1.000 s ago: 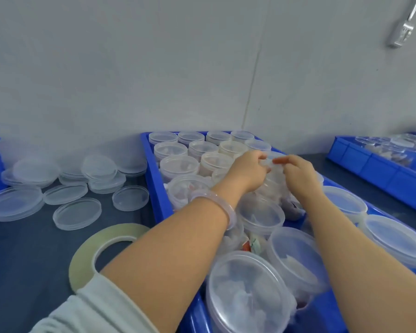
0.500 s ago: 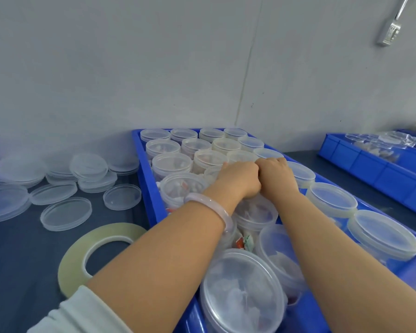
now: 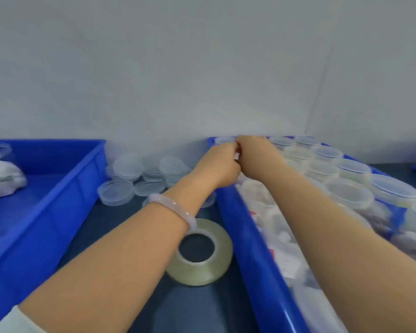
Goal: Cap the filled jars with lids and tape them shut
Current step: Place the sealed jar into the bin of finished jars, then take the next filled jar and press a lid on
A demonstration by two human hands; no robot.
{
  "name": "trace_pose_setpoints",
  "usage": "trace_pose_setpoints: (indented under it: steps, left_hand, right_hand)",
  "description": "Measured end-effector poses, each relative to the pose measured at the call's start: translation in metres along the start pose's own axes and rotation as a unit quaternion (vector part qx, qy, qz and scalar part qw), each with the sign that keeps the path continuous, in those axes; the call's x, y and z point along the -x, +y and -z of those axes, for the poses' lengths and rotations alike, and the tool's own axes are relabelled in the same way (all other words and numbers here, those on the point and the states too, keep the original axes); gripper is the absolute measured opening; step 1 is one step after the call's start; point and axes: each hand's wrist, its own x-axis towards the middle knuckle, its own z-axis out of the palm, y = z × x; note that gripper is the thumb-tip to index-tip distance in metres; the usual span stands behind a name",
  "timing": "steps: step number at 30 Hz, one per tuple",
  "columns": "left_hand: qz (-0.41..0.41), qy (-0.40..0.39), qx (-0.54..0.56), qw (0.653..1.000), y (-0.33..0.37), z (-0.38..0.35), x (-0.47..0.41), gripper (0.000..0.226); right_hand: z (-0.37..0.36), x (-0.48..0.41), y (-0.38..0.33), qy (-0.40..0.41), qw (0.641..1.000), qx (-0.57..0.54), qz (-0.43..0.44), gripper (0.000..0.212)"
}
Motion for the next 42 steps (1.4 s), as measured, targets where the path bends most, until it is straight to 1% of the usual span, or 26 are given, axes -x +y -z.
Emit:
trace_pose_setpoints:
  steps: [5, 7, 9, 10, 13, 17, 20, 22, 25, 28, 29, 32, 34, 35, 36, 37, 39, 40, 42]
  left_hand:
    - [0.106, 0.023, -0.080, 0.991, -0.076, 0.085, 0.046, 0.046]
    - [0.144, 0.031, -0.121, 0.982, -0.106, 0.118, 0.070, 0.043]
    - [0.177, 0.038, -0.152, 0.972, -0.134, 0.148, 0.096, 0.039]
    - [0.191, 0.040, -0.162, 0.967, -0.146, 0.161, 0.109, 0.041]
    - [0.242, 0.032, -0.179, 0.953, -0.176, 0.192, 0.145, 0.048]
    - [0.331, 0.010, -0.184, 0.925, -0.216, 0.215, 0.174, 0.039]
    - [0.401, 0.002, -0.174, 0.899, -0.237, 0.225, 0.178, 0.047]
    - [0.431, -0.013, -0.188, 0.883, -0.248, 0.230, 0.175, 0.046]
    - [0.455, -0.046, -0.218, 0.862, -0.271, 0.233, 0.172, 0.053]
    - [0.460, -0.052, -0.202, 0.863, -0.295, 0.233, 0.170, 0.053]
    - [0.459, -0.043, -0.197, 0.865, -0.303, 0.234, 0.169, 0.054]
    - [0.476, 0.024, -0.148, 0.866, -0.325, 0.240, 0.170, 0.070]
    - [0.459, 0.037, -0.130, 0.878, -0.336, 0.240, 0.171, 0.074]
    - [0.446, 0.038, -0.140, 0.883, -0.340, 0.240, 0.170, 0.075]
    - [0.435, 0.048, -0.162, 0.885, -0.342, 0.240, 0.168, 0.072]
    - [0.429, 0.064, -0.188, 0.881, -0.344, 0.241, 0.166, 0.066]
    - [0.430, 0.085, -0.224, 0.870, -0.344, 0.243, 0.164, 0.042]
    - [0.439, 0.085, -0.230, 0.864, -0.343, 0.243, 0.165, 0.033]
    - [0.459, 0.087, -0.220, 0.856, -0.345, 0.243, 0.165, 0.024]
  right_hand:
    - [-0.028, -0.028, -0.122, -0.027, 0.992, -0.095, 0.083, 0.018]
    - [-0.035, -0.031, -0.173, -0.043, 0.984, -0.138, 0.107, 0.016]
    - [-0.042, -0.030, -0.221, -0.056, 0.974, -0.177, 0.133, 0.019]
    - [-0.046, -0.028, -0.243, -0.064, 0.968, -0.192, 0.146, 0.022]
    - [-0.057, -0.019, -0.303, -0.101, 0.954, -0.216, 0.181, 0.022]
    - [-0.070, -0.007, -0.356, -0.141, 0.943, -0.212, 0.213, 0.035]
    - [-0.078, -0.004, -0.381, -0.183, 0.935, -0.200, 0.229, 0.045]
    - [-0.082, -0.005, -0.394, -0.202, 0.932, -0.194, 0.229, 0.044]
    - [-0.085, -0.013, -0.409, -0.229, 0.927, -0.188, 0.230, 0.051]
    - [-0.090, -0.021, -0.422, -0.236, 0.927, -0.168, 0.237, 0.053]
    - [-0.092, -0.025, -0.427, -0.237, 0.927, -0.165, 0.239, 0.053]
    - [-0.101, -0.032, -0.438, -0.239, 0.924, -0.177, 0.242, 0.053]
    - [-0.110, -0.033, -0.443, -0.225, 0.923, -0.186, 0.251, 0.055]
    - [-0.116, -0.033, -0.444, -0.215, 0.923, -0.191, 0.256, 0.056]
    - [-0.121, -0.032, -0.444, -0.209, 0.923, -0.197, 0.258, 0.055]
    - [-0.126, -0.030, -0.445, -0.208, 0.922, -0.206, 0.255, 0.054]
    - [-0.133, -0.031, -0.447, -0.207, 0.923, -0.215, 0.243, 0.053]
    - [-0.135, -0.031, -0.448, -0.206, 0.924, -0.216, 0.237, 0.055]
    - [-0.137, -0.032, -0.448, -0.211, 0.926, -0.225, 0.219, 0.066]
